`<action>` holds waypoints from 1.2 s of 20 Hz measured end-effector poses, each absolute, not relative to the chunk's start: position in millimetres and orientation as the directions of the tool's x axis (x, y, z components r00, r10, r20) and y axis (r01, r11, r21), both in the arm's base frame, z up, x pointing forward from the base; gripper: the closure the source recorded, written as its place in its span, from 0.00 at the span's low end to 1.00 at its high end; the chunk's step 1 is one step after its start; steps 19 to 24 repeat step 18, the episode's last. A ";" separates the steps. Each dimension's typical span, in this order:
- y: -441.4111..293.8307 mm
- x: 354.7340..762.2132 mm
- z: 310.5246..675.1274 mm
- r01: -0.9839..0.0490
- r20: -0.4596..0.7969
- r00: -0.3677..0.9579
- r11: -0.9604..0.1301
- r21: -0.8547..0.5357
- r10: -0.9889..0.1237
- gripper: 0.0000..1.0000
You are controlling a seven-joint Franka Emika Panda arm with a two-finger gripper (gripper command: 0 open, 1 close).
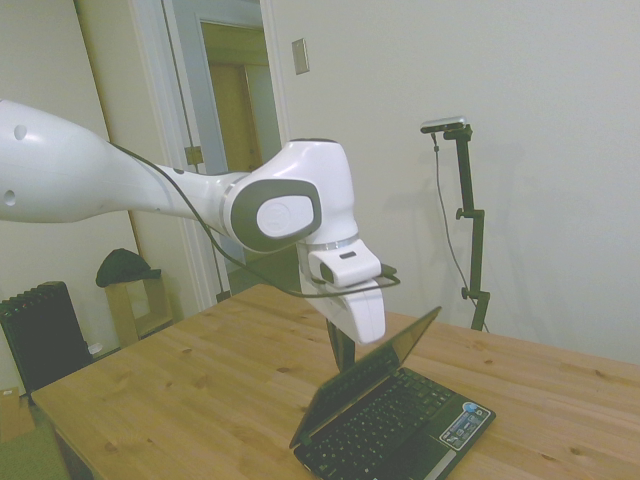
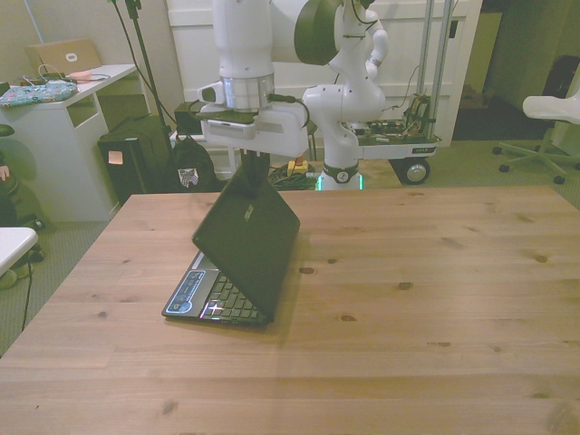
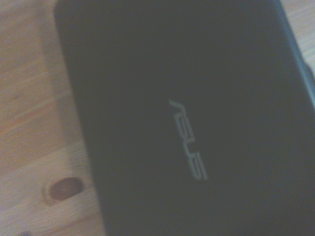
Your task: Close the laptop
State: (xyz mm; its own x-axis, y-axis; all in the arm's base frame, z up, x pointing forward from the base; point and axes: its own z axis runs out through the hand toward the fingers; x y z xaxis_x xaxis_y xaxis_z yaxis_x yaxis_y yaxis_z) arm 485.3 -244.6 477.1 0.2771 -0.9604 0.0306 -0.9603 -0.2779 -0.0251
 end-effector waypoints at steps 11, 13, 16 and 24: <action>-297.2 478.0 394.2 -0.967 0.030 0.254 -0.254 0.028 -0.967 1.00; -295.4 481.3 396.6 -0.966 0.035 0.260 -0.259 0.024 -0.965 1.00; -276.9 492.2 416.2 -0.955 0.054 0.296 -0.297 -0.008 -0.954 1.00; -249.1 501.1 444.6 -0.936 0.076 0.344 -0.348 -0.050 -0.936 0.00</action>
